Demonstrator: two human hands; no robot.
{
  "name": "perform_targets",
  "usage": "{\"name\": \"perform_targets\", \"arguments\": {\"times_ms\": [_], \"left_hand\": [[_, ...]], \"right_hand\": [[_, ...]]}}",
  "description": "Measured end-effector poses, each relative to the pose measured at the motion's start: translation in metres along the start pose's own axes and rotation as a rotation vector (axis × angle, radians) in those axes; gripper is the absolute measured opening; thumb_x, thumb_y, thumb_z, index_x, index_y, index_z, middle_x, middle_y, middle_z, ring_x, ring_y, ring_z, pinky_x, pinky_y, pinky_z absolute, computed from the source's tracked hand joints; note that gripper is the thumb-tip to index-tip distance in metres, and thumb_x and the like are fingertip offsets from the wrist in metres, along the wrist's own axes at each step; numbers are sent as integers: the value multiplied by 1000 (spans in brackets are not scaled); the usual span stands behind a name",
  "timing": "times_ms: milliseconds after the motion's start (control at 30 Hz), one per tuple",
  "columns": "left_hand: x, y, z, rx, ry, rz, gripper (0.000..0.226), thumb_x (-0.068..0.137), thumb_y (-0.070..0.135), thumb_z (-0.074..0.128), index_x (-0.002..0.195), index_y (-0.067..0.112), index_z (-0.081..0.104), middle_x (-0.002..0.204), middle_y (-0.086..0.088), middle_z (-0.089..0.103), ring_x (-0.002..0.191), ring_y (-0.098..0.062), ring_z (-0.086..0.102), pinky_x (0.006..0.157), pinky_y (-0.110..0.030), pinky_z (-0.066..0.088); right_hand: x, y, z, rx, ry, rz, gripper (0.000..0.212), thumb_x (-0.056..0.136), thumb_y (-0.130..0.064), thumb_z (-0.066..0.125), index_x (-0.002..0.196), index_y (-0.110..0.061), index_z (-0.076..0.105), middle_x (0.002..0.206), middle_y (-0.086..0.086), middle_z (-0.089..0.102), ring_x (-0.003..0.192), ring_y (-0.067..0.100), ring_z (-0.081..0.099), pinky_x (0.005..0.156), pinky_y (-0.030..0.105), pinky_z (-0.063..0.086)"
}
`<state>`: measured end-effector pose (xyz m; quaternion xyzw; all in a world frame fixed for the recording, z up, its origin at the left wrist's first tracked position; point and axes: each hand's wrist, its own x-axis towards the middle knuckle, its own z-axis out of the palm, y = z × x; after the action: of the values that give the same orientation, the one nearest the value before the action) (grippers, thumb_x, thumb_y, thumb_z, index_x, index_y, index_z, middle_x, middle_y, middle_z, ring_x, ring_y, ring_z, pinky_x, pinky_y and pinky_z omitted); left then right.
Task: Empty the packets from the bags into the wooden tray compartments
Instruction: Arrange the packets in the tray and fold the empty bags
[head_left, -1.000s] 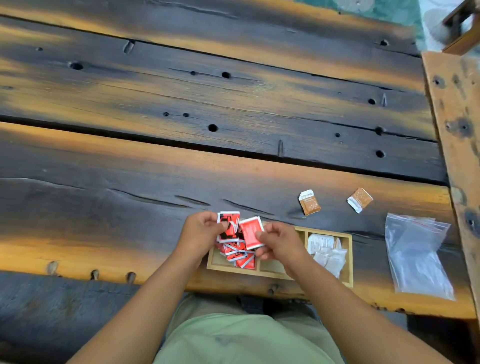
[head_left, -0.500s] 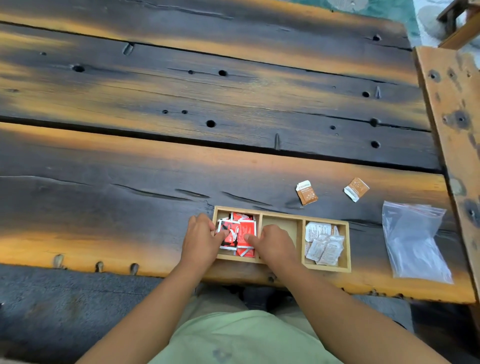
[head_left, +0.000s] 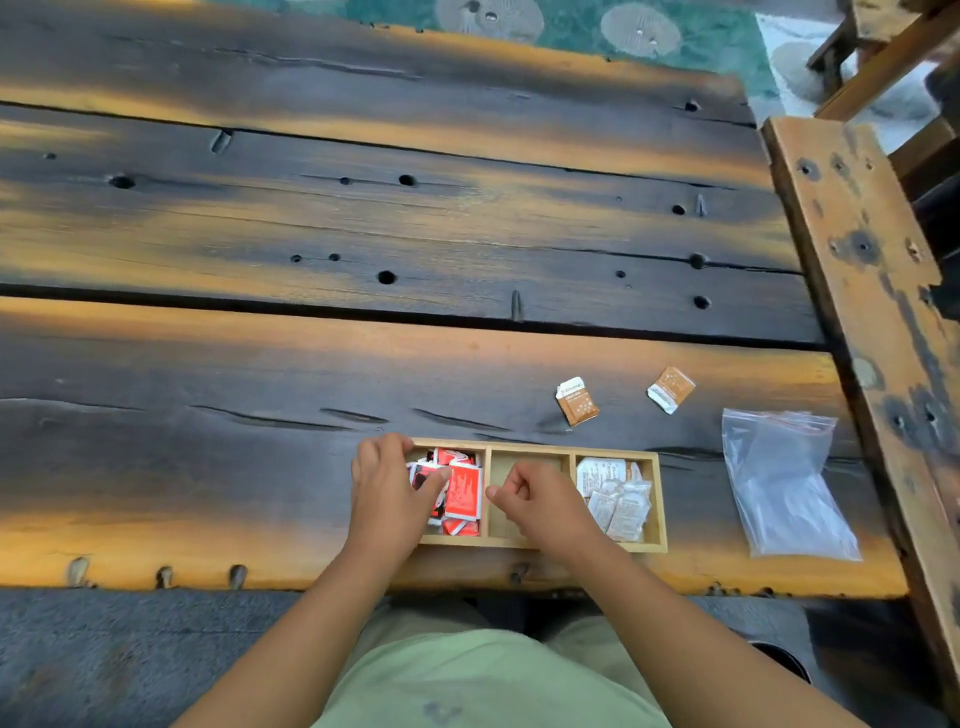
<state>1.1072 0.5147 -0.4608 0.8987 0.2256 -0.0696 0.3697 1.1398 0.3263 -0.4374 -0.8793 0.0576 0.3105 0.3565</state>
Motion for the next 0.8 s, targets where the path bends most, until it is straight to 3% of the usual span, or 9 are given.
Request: {"name": "perform_targets", "arguments": {"times_ms": [100, 200, 333, 433, 567, 700, 800], "left_hand": [[11, 38, 13, 73, -26, 98, 44, 83, 45, 71, 115, 20, 54, 120, -2, 47, 117, -24, 41, 101, -42, 38], [27, 74, 30, 188, -71, 218, 37, 85, 40, 69, 115, 20, 57, 121, -2, 50, 122, -24, 41, 107, -43, 34], [52, 121, 59, -3, -277, 210, 22, 86, 28, 72, 101, 17, 61, 107, -2, 62, 104, -20, 57, 84, -27, 41], [66, 143, 83, -98, -366, 113, 16, 85, 22, 74, 90, 16, 60, 88, 2, 64, 83, -17, 60, 69, -23, 43], [84, 160, 109, 122, -386, 200, 10, 87, 19, 69, 93, 18, 61, 98, -5, 64, 88, -24, 60, 71, -29, 42], [104, 175, 130, 342, -391, 423, 19, 87, 14, 65, 105, 17, 65, 115, -5, 54, 104, -27, 55, 88, -35, 46], [113, 180, 140, 528, -413, 497, 24, 87, 15, 60, 110, 20, 59, 116, -8, 47, 103, -31, 51, 85, -45, 50]], "right_hand": [[0, 2, -32, 99, 38, -25, 30, 89, -39, 66, 79, -12, 59, 73, 8, 68, 64, 17, 60, 69, 42, 56], [10, 12, -69, 169, 120, -20, 26, 91, -33, 67, 78, -11, 60, 65, 0, 63, 59, 19, 62, 64, 36, 53], [34, 41, -115, 229, 202, 26, 24, 93, -26, 66, 74, -14, 56, 61, 2, 61, 53, 18, 58, 50, 26, 46], [59, 71, -145, 245, 221, 102, 26, 92, -20, 64, 70, -15, 51, 60, 1, 62, 53, 21, 58, 56, 33, 48], [89, 107, -179, -52, 159, 80, 14, 88, -18, 61, 76, -20, 56, 65, -3, 60, 78, 30, 66, 70, 35, 48], [118, 125, -209, -296, 57, -47, 7, 91, -20, 56, 90, -16, 61, 96, 11, 70, 94, 36, 63, 76, 39, 48], [138, 131, -224, -435, 29, -198, 12, 91, -18, 57, 104, -16, 57, 109, 11, 60, 96, 38, 61, 79, 41, 50]]}}
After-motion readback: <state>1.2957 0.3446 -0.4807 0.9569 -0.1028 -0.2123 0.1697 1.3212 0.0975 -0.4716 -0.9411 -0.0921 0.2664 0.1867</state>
